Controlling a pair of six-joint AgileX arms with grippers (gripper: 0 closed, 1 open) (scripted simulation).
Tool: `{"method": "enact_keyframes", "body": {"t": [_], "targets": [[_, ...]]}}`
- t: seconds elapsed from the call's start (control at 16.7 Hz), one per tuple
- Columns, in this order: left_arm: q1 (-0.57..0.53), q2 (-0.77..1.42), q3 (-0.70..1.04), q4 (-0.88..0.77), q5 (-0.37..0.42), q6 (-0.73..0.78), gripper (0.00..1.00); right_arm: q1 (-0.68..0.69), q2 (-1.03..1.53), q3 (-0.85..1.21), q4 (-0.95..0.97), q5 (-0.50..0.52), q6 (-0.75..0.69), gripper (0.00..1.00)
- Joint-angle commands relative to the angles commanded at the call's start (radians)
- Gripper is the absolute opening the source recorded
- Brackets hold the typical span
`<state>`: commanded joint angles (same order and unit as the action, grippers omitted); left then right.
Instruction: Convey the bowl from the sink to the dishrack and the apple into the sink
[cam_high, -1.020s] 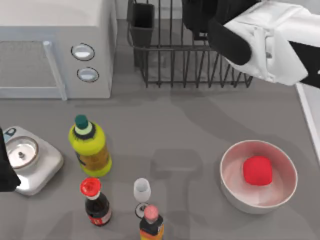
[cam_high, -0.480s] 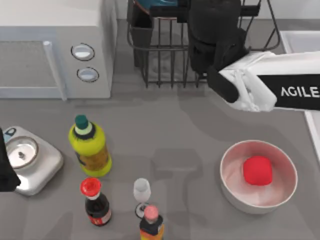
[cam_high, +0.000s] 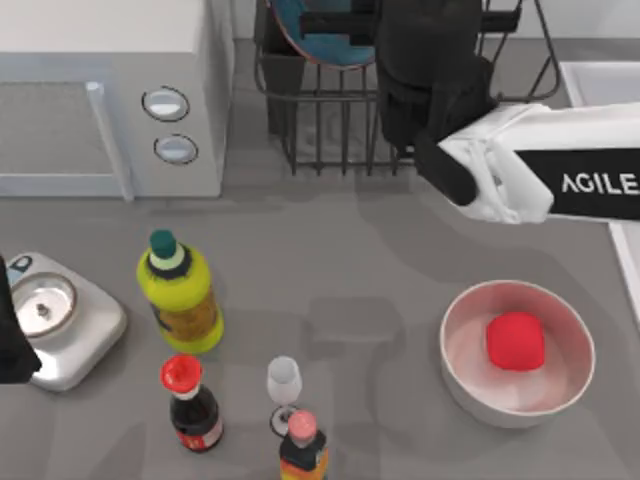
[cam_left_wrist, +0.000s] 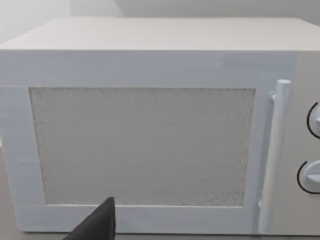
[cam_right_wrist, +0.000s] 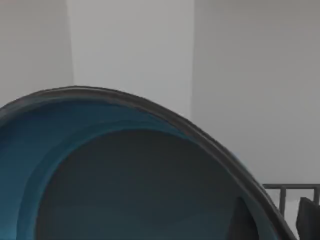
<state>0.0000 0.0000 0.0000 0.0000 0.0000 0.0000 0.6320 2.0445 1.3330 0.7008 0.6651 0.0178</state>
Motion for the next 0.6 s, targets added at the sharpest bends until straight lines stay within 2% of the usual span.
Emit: {"method": "enact_keyframes", "body": {"t": [0.42,0.6], "targets": [[0.0,0.0,0.0,0.0,0.0,0.0,1.0,0.0,0.0,0.0,0.0,0.0,0.0,0.98],[0.0,0.0,0.0,0.0,0.0,0.0,1.0,0.0,0.0,0.0,0.0,0.0,0.0,1.0]]}}
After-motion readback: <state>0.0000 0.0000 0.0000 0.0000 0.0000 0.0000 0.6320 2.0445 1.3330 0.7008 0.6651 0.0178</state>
